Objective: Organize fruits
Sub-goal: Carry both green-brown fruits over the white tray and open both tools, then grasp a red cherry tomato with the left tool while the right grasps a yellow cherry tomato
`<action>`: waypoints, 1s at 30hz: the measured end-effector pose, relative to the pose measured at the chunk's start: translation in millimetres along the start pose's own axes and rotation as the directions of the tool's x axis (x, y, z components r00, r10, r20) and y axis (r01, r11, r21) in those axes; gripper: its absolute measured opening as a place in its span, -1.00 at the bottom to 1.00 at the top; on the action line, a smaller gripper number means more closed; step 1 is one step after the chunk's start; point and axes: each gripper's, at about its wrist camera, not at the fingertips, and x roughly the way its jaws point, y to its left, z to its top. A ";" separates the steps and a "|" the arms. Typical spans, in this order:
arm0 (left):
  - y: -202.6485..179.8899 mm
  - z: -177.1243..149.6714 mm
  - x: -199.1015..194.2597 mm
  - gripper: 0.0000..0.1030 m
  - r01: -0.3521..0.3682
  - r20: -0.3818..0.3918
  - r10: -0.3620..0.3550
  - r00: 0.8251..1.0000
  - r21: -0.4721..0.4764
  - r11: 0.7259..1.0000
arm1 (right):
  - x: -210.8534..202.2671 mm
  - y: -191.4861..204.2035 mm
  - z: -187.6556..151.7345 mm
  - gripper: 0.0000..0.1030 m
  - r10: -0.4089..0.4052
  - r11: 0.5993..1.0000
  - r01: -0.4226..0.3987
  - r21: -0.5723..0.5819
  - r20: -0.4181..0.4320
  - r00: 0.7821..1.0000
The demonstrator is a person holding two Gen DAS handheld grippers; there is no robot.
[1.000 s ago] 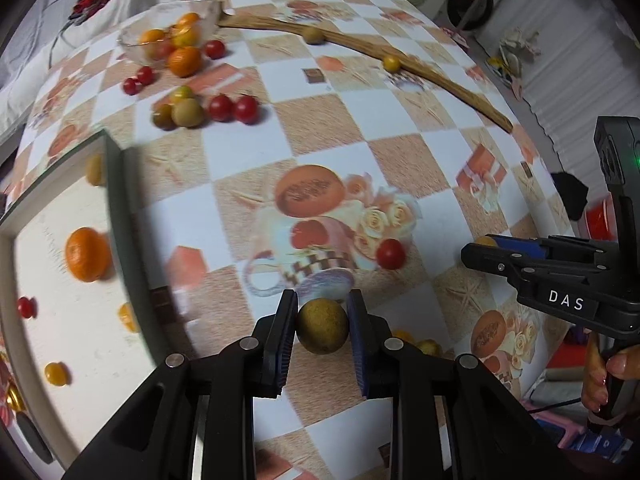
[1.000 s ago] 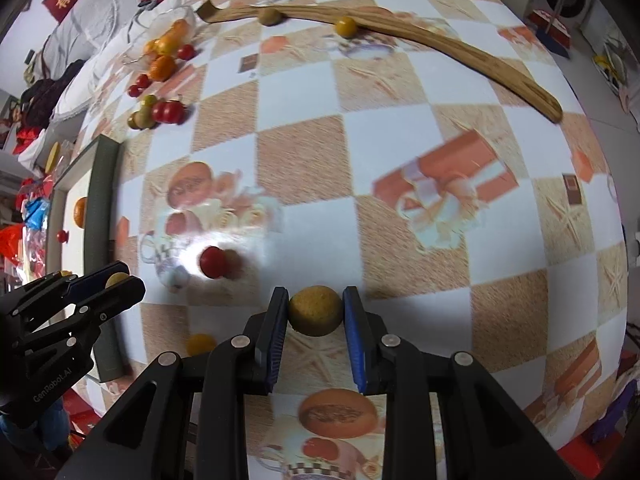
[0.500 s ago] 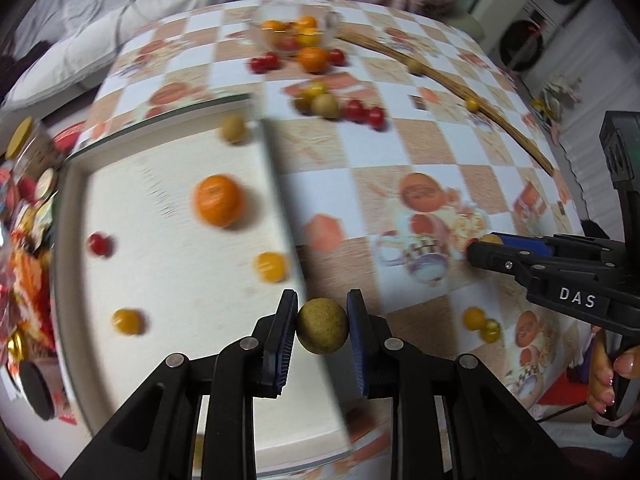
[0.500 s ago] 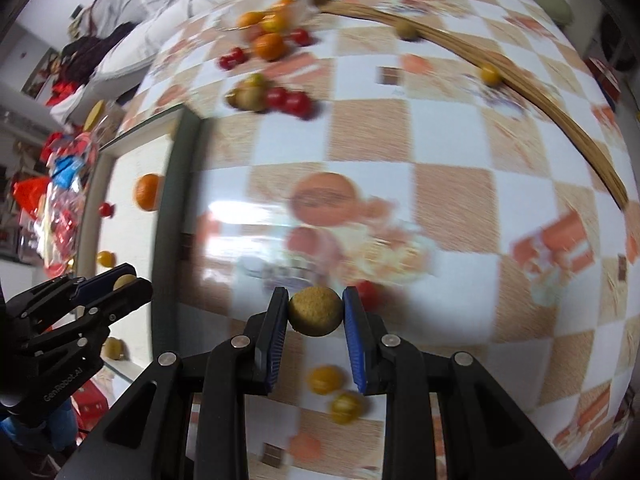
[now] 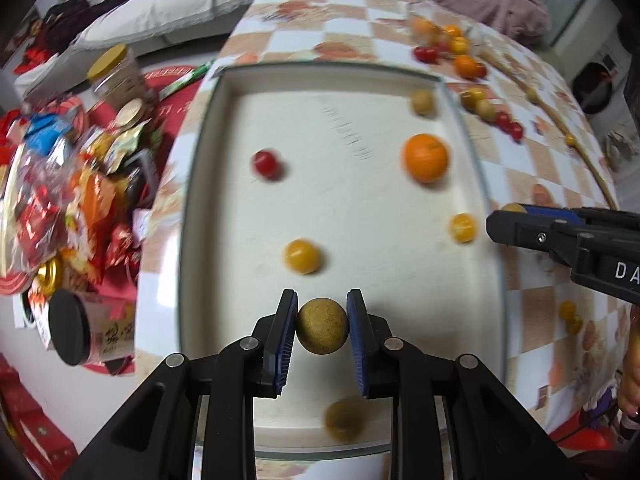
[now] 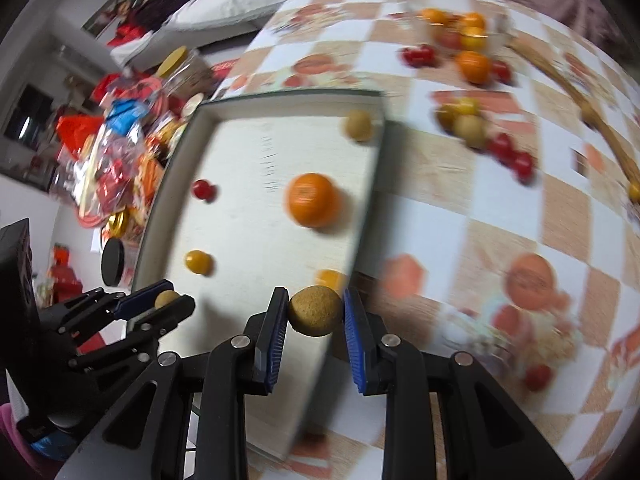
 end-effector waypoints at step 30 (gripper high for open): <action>4.7 -10.2 13.3 0.47 -0.091 -0.022 0.092 0.996 0.045 0.995 | 15.6 28.0 27.2 0.64 0.022 0.999 -0.021 -0.047 0.021 1.000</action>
